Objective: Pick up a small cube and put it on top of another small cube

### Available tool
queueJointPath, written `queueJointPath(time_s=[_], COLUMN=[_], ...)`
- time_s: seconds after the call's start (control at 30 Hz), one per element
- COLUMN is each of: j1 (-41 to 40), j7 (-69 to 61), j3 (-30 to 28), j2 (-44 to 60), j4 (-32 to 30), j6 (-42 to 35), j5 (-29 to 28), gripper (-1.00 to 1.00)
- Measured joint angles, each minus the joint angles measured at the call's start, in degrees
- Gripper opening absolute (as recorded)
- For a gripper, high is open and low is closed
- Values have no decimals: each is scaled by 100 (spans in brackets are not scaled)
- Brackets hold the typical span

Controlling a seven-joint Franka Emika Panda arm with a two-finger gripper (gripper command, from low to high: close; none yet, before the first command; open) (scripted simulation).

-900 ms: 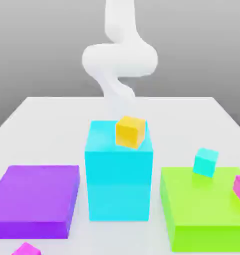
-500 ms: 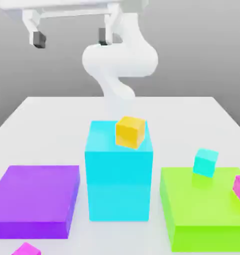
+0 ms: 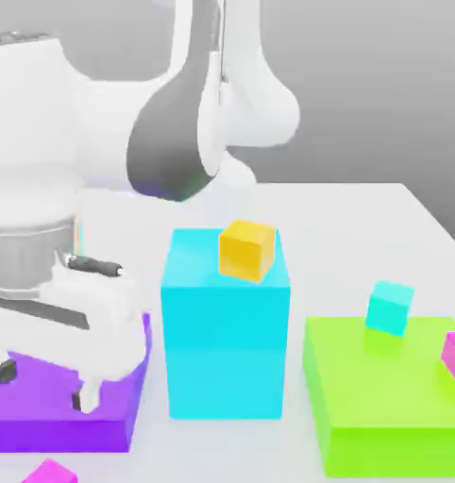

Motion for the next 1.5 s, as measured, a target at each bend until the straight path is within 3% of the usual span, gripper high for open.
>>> queueJointPath(time_s=[0.23, 0.27, 0.53, 0.77, 1.5], j1=[-293, -335, -321, -47, 923], j7=[-82, -110, -98, 24, -21], j3=[72, 122, 101, 71, 923], j2=[1458, 1654, 1568, 186, -4390], j4=[227, 272, 250, -172, -1866], j6=[652, 799, 730, -218, -3065], j5=[259, 299, 283, 33, -368], gripper=[0, -100, -100, -100, -100])
